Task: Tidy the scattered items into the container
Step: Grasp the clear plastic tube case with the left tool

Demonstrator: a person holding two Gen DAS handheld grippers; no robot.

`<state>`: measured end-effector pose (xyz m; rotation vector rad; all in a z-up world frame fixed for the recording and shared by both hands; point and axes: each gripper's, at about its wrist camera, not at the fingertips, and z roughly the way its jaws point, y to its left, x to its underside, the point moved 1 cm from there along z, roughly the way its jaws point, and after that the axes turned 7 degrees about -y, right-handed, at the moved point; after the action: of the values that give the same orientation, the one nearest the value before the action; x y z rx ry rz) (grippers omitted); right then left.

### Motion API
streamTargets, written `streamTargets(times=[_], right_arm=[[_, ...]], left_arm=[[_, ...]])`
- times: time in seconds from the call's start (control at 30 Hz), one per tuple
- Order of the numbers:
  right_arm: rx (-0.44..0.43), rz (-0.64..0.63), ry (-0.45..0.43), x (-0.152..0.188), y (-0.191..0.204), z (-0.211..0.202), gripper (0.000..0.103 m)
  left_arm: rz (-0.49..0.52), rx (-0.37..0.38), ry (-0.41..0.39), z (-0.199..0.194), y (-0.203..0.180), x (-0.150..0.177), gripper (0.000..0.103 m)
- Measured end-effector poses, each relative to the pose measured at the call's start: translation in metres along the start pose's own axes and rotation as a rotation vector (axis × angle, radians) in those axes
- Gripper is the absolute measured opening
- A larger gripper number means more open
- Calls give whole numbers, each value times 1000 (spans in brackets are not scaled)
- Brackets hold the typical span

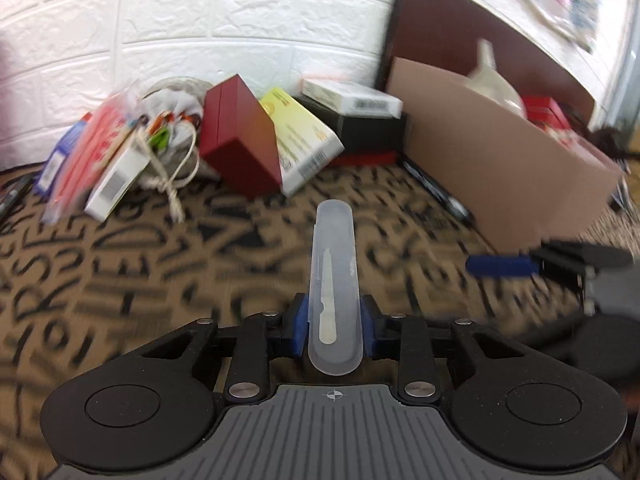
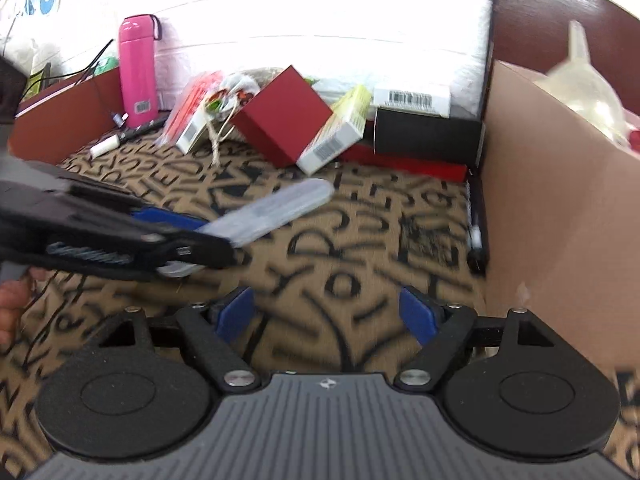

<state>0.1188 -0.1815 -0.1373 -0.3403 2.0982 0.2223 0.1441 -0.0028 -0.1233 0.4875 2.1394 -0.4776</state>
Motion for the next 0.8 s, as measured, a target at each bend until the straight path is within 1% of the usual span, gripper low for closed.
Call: streamTargets(times=[0.13, 0.23, 0.3, 0.33, 0.4, 0.43, 0.47, 0.53, 0.57, 0.63, 0.7, 0.77, 0.8], right_arm=[[-6, 57, 32, 12, -2, -27, 83], [-37, 128, 50, 13, 3, -41, 82], [-56, 148, 55, 13, 11, -47, 81], [-61, 147, 56, 14, 16, -50, 81], [-67, 143, 61, 14, 26, -54, 81], [-78, 142, 69, 15, 32, -55, 80], [-87, 140, 77, 17, 37, -57, 79], [-87, 124, 109, 22, 48, -58, 76], [-88, 127, 115, 24, 52, -59, 77], [-72, 126, 121, 28, 61, -63, 71], [-58, 79, 126, 31, 74, -67, 65], [-27, 15, 124, 35, 89, -72, 62], [-16, 14, 120, 37, 92, -74, 59]], left_arm=[[-16, 41, 23, -40, -11, 28, 27], [-1, 19, 24, -63, -30, 48, 27], [-13, 7, 24, -73, -44, 57, 28], [-24, 9, 24, -77, -50, 61, 29], [-37, 15, 19, -82, -63, 70, 33], [-37, 10, 13, -85, -70, 74, 42], [-31, 1, 7, -87, -76, 78, 46], [-13, -17, 2, -91, -89, 84, 47], [-12, -23, 0, -92, -94, 87, 47], [-17, -14, 0, -94, -101, 90, 47], [-28, -18, -4, -96, -106, 93, 47], [-33, -35, -6, -97, -109, 97, 46], [-44, -41, -15, -99, -109, 99, 48]])
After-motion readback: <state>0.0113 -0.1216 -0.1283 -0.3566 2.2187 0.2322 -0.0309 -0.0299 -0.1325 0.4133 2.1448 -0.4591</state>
